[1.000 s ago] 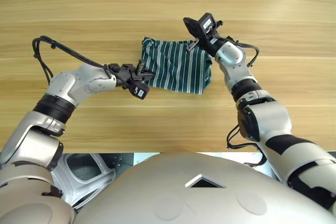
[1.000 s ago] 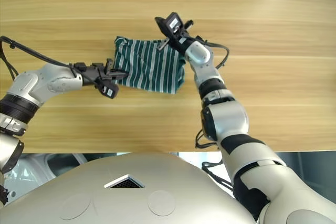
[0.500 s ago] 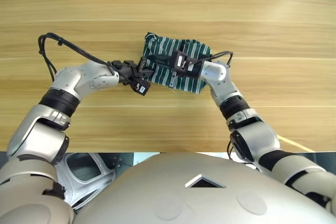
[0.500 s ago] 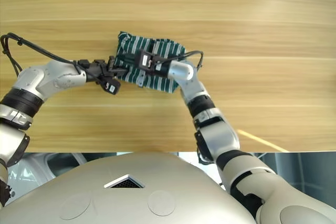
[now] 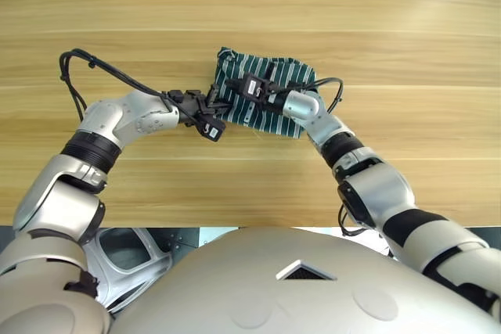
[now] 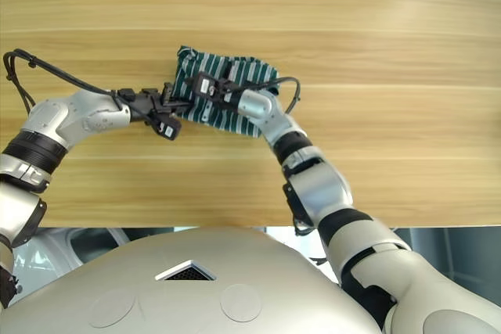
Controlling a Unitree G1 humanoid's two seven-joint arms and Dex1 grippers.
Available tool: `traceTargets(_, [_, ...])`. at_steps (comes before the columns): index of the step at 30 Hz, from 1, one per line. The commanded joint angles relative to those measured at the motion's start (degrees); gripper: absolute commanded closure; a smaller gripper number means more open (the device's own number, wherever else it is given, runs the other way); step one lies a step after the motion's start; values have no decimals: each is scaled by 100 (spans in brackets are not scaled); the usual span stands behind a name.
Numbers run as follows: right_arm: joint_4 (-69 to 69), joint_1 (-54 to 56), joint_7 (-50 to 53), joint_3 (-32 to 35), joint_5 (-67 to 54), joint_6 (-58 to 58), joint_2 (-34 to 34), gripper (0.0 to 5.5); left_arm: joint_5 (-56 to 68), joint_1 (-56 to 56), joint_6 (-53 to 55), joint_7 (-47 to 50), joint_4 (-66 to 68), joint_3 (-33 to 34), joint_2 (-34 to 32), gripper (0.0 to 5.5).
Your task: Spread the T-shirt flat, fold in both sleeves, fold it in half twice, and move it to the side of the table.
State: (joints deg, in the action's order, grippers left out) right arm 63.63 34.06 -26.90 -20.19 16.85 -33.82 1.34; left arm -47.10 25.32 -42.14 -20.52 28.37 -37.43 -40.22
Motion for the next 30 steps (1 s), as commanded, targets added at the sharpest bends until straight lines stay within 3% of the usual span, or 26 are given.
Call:
traceTargets(1, [331, 330, 512, -51, 224, 265, 56, 549, -297, -186, 53, -175, 188, -270, 68, 550])
traceTargets(14, [1239, 643, 2007, -30, 692, 1624, -94, 549, -300, -225, 91, -147, 225, -314, 145, 550])
traceTargets(30, [1459, 230, 2107, 1667, -418, 2302, -1350, 549, -312, -180, 159, 132, 619, -464, 290, 550])
